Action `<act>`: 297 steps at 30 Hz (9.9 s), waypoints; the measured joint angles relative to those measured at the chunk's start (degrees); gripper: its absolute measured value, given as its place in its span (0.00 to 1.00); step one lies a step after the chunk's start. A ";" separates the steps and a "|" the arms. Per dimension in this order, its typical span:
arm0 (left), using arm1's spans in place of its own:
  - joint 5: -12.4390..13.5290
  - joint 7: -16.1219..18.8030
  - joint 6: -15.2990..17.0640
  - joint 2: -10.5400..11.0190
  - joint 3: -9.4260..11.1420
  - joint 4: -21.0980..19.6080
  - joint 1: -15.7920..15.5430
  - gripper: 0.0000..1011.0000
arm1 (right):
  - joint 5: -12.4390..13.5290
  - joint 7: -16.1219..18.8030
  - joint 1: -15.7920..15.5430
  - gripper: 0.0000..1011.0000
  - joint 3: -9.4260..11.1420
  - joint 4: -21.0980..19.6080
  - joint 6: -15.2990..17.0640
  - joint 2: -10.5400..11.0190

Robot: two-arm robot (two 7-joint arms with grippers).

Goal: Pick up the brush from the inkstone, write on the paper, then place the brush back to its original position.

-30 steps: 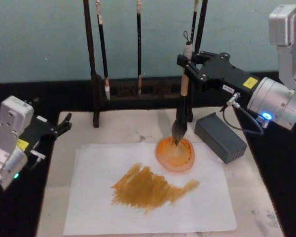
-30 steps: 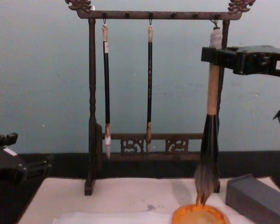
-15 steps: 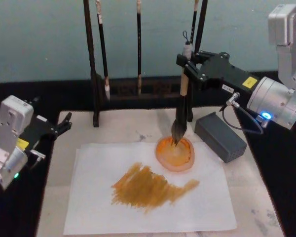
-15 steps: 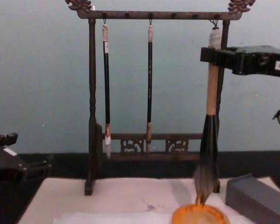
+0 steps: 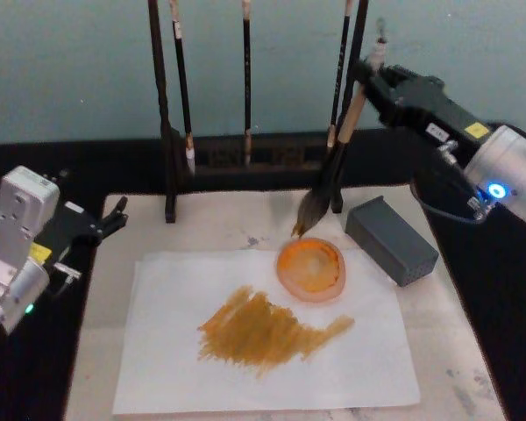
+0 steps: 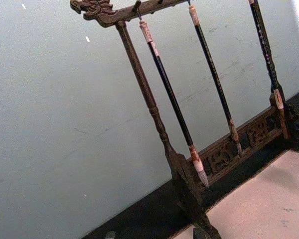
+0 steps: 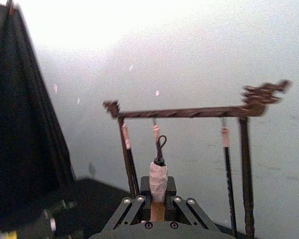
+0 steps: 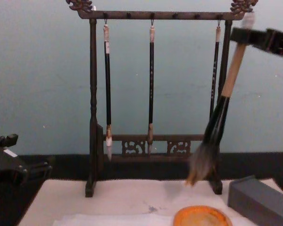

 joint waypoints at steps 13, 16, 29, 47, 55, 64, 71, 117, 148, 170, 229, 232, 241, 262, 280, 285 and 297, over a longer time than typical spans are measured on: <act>0.00 0.00 0.00 0.00 0.00 0.00 0.00 1.00 | 14.66 -4.05 -6.56 0.16 5.15 -0.14 1.03 -4.59; 0.00 0.00 0.00 0.00 0.00 0.00 0.00 1.00 | 16.69 -5.22 -8.06 0.16 5.61 -0.18 1.20 -5.30; 0.00 0.00 0.00 0.00 0.00 0.00 0.00 1.00 | 29.13 -11.00 -12.99 0.16 8.52 2.45 3.21 -9.33; 0.00 0.00 0.00 0.00 0.00 0.00 0.00 1.00 | 34.46 -15.29 -10.50 0.16 7.35 8.45 7.72 -6.02; 0.00 0.00 0.00 0.00 0.00 0.00 0.00 1.00 | 35.47 -16.74 -8.44 0.16 5.89 11.27 8.62 -4.90; 0.00 0.00 0.00 0.00 0.00 0.00 0.00 1.00 | 35.33 -16.63 -4.97 0.16 3.81 14.88 8.59 -4.10; 0.00 0.00 0.00 0.00 0.00 0.00 0.00 1.00 | 35.23 -15.75 -1.74 0.16 1.85 18.37 8.55 -3.78; 0.00 0.00 0.00 0.00 0.00 0.00 0.00 1.00 | 40.49 -17.69 1.62 0.16 -3.30 23.27 4.66 -2.76; 0.00 0.00 0.00 0.00 0.00 0.00 0.00 1.00 | 40.29 -17.78 1.68 0.74 -3.13 23.28 4.76 -2.88; 0.00 0.00 0.00 0.00 0.00 0.00 0.00 1.00 | 37.75 -27.19 -5.28 0.99 -4.77 10.42 -0.15 2.93; 0.00 0.00 0.00 0.00 0.00 0.00 0.00 1.00 | -19.41 -46.87 -11.24 0.99 -18.82 -1.65 -13.60 10.04; 0.00 0.00 0.00 0.00 0.00 0.00 0.00 1.00 | -19.40 -46.86 -11.22 0.99 -18.83 -1.67 -13.58 10.05; 0.00 0.00 0.00 0.00 0.00 0.00 -0.01 1.00 | -19.36 -46.86 -11.18 0.99 -18.82 -1.70 -13.55 10.08; 0.00 0.00 0.00 0.00 0.00 0.00 0.00 1.00 | -19.36 -46.86 -11.18 0.99 -18.82 -1.70 -13.56 10.08; 0.00 0.00 0.00 0.00 0.00 0.00 0.00 1.00 | -19.36 -46.87 -11.18 0.99 -18.82 -1.70 -13.56 10.08; 0.00 0.00 0.00 0.00 0.00 0.00 0.00 1.00 | -19.36 -46.87 -11.18 0.99 -18.82 -1.70 -13.56 10.08; 0.00 0.00 0.00 0.00 0.00 0.00 0.00 1.00 | -19.36 -46.87 -11.18 0.99 -18.82 -1.69 -13.56 10.08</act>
